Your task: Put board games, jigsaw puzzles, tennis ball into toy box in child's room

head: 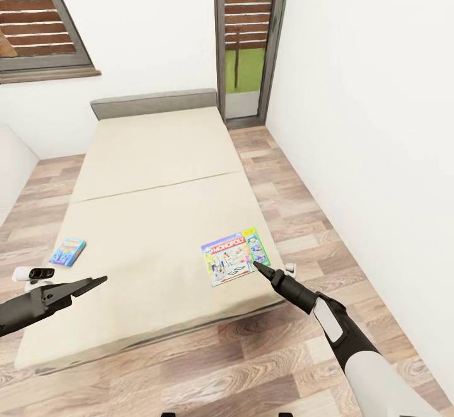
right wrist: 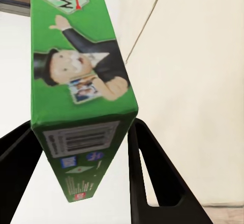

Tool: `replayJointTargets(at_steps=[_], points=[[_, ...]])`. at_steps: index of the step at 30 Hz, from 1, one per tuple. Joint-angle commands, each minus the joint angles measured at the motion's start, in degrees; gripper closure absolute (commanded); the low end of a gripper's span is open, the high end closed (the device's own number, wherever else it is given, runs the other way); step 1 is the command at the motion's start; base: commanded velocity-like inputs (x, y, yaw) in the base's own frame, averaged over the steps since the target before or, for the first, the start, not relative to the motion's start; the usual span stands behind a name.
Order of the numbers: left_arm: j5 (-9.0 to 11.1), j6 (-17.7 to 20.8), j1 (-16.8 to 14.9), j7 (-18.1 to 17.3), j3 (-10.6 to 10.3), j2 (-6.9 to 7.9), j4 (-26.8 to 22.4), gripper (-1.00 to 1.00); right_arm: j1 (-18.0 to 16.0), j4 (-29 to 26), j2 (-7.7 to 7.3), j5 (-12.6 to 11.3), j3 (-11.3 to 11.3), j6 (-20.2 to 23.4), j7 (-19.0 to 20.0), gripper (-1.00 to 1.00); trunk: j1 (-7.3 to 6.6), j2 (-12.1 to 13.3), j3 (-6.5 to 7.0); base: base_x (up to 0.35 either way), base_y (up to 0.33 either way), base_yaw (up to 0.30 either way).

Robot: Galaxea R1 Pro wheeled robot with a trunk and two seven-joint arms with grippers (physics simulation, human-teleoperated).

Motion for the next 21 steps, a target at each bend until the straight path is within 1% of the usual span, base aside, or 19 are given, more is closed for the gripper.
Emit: replayJointTargets(at_steps=[1, 21], points=[[-0.1, 0.6, 0.0, -0.2, 0.0, 0.01, 0.0, -1.0, 0.0, 0.0, 0.0, -0.3, 0.0, 0.4, 0.1, 1.0, 0.03, -0.1, 0.02, 0.0, 0.0, 0.0], [-0.1, 0.6, 0.0, -0.2, 0.0, 0.01, 0.0, -1.0, 0.0, 0.0, 0.0, -0.3, -0.1, 0.4, 0.1, 1.0, 0.03, -0.1, 1.92, 0.0, 0.0, 0.0]])
